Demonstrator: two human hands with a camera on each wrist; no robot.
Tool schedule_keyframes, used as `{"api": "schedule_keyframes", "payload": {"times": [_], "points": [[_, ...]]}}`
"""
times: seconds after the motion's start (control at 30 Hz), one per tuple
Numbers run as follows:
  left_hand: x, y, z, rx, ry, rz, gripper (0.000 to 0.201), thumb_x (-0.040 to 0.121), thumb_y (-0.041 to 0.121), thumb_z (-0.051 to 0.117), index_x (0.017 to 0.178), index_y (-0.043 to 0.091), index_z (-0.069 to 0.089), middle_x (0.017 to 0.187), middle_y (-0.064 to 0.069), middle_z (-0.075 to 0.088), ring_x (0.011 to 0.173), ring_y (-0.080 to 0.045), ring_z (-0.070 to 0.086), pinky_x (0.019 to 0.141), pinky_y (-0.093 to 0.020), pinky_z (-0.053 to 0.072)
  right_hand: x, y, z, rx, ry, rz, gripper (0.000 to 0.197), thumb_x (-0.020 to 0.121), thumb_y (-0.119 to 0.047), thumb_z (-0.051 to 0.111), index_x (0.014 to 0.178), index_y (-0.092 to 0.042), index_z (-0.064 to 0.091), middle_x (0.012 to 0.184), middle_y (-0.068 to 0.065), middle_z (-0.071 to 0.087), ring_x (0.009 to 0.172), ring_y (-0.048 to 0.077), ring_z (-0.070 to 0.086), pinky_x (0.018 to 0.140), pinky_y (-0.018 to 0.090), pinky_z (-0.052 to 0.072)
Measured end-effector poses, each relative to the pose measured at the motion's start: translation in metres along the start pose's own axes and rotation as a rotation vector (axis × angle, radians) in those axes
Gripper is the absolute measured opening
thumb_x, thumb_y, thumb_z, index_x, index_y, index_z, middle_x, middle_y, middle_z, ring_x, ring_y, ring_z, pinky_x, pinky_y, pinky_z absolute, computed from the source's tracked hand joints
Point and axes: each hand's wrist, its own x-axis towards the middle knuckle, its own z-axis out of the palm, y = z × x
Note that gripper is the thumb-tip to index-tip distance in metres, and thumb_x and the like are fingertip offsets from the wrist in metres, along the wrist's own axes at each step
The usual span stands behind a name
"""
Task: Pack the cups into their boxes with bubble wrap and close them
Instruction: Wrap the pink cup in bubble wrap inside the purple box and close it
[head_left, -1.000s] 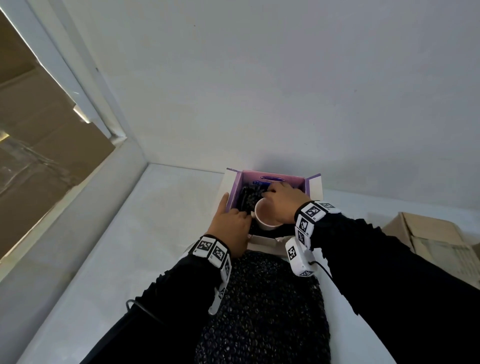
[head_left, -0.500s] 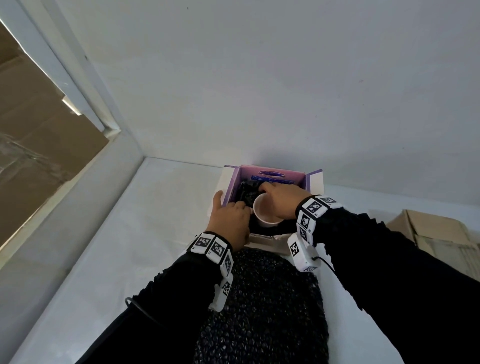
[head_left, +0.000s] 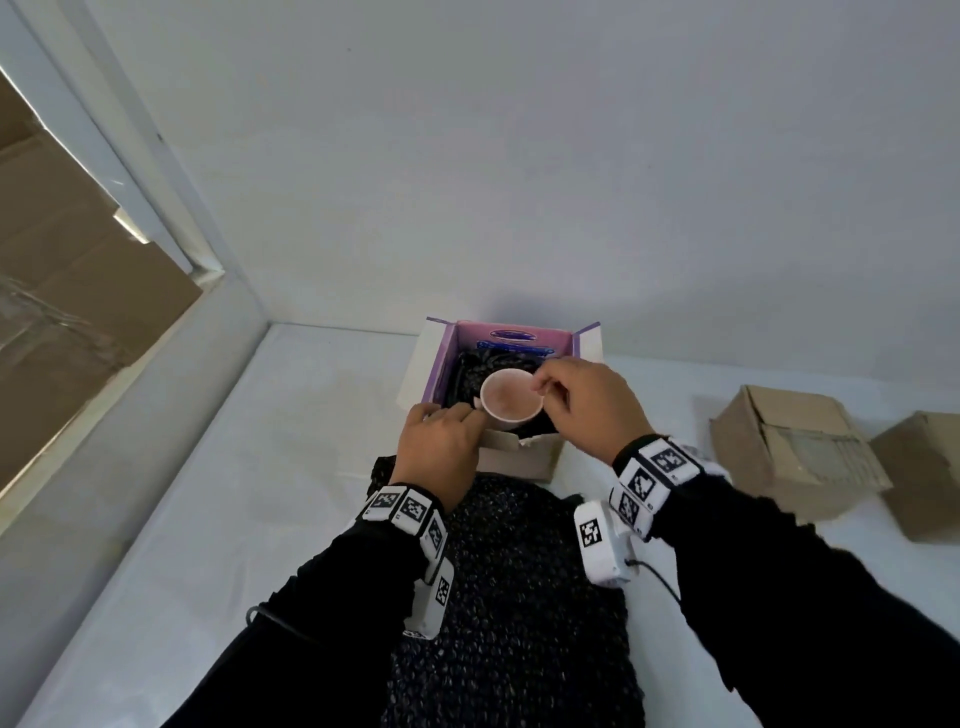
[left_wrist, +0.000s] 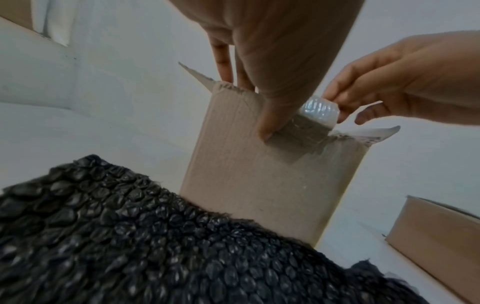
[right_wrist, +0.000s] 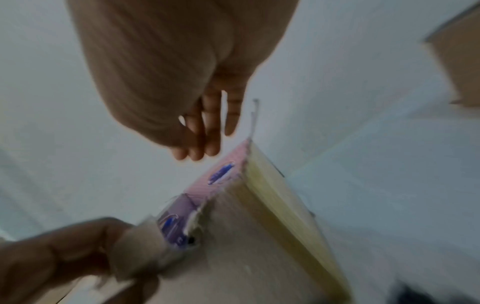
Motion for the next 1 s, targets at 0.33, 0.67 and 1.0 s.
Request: {"api": "schedule_keyframes", "payload": {"times": [0.33, 0.67, 1.0], "points": [[-0.074, 0.031, 0.002, -0.139, 0.017, 0.023, 0.033, 0.073, 0.020, 0.061, 0.105, 0.022, 0.062, 0.116, 0.001, 0.057, 0.102, -0.025, 0.055, 0.081, -0.037, 0.042, -0.124, 0.009, 0.062, -0.003, 0.084, 0.227, 0.028, 0.079, -0.010, 0.060, 0.106, -0.018, 0.061, 0.116, 0.001, 0.050, 0.107, 0.024, 0.049, 0.080, 0.036, 0.049], [-0.115, 0.032, 0.008, 0.028, -0.768, -0.077, 0.045, 0.087, 0.044, 0.056, 0.129, 0.033, 0.047, 0.135, 0.004, 0.047, 0.125, -0.019, 0.045, 0.113, -0.050, 0.014, -0.142, -0.001, 0.086, -0.474, -0.540, 0.410, 0.068, 0.089, -0.042, 0.058, 0.144, -0.016, 0.028, 0.137, 0.008, 0.047, 0.127, 0.031, 0.036, 0.099, 0.044, 0.035], [-0.059, 0.012, -0.046, 0.098, -0.369, -0.109, 0.111, 0.068, 0.050, 0.072, 0.151, 0.022, 0.005, 0.141, -0.001, 0.046, 0.136, -0.022, 0.034, 0.115, -0.048, 0.015, -0.065, -0.048, 0.000, -0.191, -0.643, 0.216, 0.030, 0.081, -0.032, 0.072, 0.106, -0.016, 0.065, 0.109, 0.007, 0.065, 0.103, 0.027, 0.060, 0.078, 0.029, 0.042]]}}
